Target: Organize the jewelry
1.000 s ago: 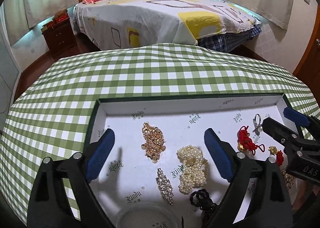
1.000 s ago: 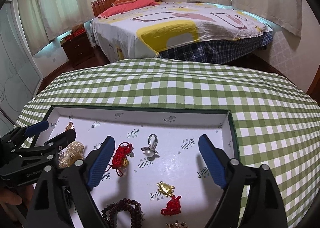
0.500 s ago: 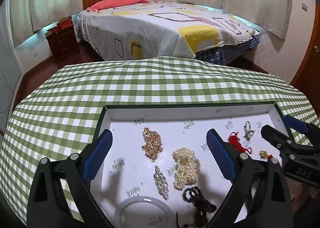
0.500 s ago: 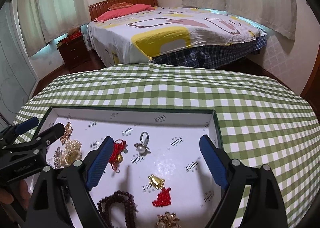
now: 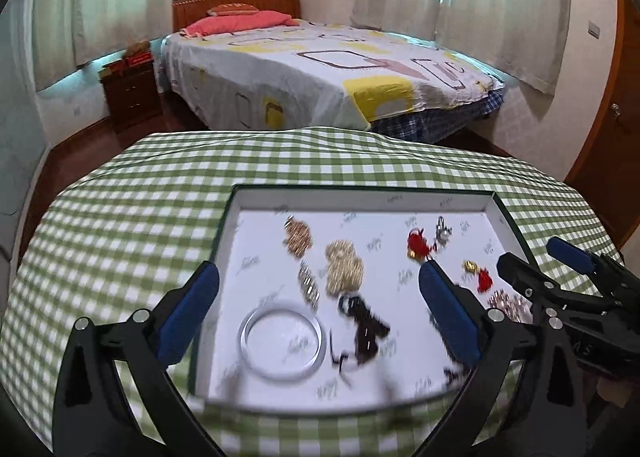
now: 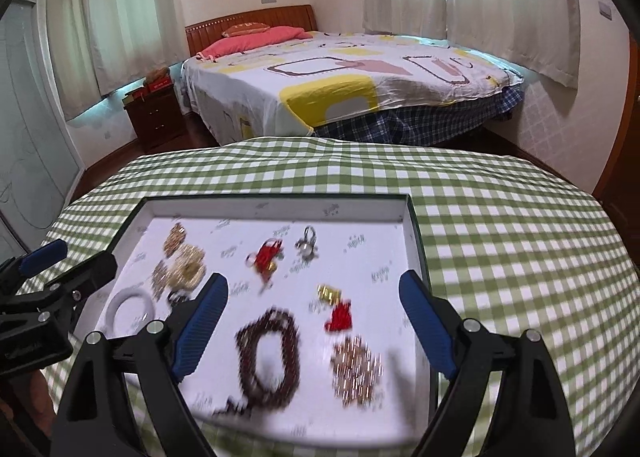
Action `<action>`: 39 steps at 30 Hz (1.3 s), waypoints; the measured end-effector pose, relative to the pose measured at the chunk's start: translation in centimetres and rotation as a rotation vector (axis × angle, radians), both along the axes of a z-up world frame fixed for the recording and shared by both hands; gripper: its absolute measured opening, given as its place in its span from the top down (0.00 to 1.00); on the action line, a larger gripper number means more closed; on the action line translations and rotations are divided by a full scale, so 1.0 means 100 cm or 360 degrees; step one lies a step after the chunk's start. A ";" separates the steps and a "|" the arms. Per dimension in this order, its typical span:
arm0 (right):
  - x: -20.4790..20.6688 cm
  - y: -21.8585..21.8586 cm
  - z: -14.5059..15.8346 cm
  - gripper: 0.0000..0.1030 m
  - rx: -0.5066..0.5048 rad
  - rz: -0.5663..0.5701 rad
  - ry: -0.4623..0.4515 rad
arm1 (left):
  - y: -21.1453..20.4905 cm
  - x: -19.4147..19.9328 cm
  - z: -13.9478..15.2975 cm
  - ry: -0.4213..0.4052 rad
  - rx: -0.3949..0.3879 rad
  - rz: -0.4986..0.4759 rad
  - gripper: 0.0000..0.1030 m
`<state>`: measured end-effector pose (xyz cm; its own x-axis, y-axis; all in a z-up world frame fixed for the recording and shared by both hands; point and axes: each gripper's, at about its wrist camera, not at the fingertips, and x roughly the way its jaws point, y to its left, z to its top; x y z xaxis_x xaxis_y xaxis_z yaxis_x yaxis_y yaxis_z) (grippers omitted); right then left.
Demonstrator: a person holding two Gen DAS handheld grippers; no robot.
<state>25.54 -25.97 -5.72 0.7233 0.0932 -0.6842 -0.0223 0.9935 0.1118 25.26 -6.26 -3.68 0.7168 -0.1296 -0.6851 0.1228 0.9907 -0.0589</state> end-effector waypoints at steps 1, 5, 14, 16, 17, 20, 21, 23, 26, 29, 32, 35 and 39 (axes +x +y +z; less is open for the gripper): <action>-0.009 0.002 0.002 0.18 0.0005 0.0003 -0.0009 | 0.002 -0.007 0.002 -0.0002 -0.0008 0.0001 0.05; -0.036 0.010 0.013 0.18 -0.0009 0.0019 -0.0049 | 0.010 -0.035 0.015 -0.0007 -0.0045 0.0030 0.05; -0.090 0.020 0.060 0.18 -0.0041 0.0050 -0.0198 | 0.017 -0.099 0.061 -0.0160 0.0032 0.0089 0.04; -0.100 0.020 0.068 0.18 -0.0039 0.0056 -0.0234 | 0.019 -0.113 0.069 -0.0191 0.0038 0.0099 0.04; -0.105 0.020 0.071 0.18 -0.0038 0.0056 -0.0251 | 0.020 -0.119 0.072 -0.0201 0.0038 0.0105 0.04; -0.121 0.021 0.082 0.18 -0.0035 0.0067 -0.0297 | 0.024 -0.138 0.083 -0.0238 0.0017 0.0111 0.04; -0.126 0.021 0.084 0.17 -0.0035 0.0071 -0.0309 | 0.025 -0.146 0.088 -0.0255 0.0008 0.0115 0.04; -0.139 0.022 0.090 0.17 -0.0041 0.0081 -0.0343 | 0.027 -0.156 0.095 -0.0277 0.0002 0.0123 0.04; -0.152 0.021 0.097 0.17 -0.0046 0.0084 -0.0377 | 0.028 -0.173 0.104 -0.0307 0.0017 0.0122 0.04; -0.165 0.020 0.104 0.17 -0.0044 0.0081 -0.0415 | 0.029 -0.188 0.111 -0.0334 0.0026 0.0127 0.04; -0.177 0.020 0.111 0.17 -0.0048 0.0078 -0.0458 | 0.030 -0.198 0.114 -0.0341 0.0018 0.0132 0.04; -0.186 0.022 0.116 0.17 -0.0060 0.0077 -0.0486 | 0.031 -0.206 0.115 -0.0350 0.0008 0.0130 0.04; -0.195 0.023 0.120 0.17 -0.0068 0.0071 -0.0512 | 0.033 -0.215 0.117 -0.0361 -0.0002 0.0129 0.04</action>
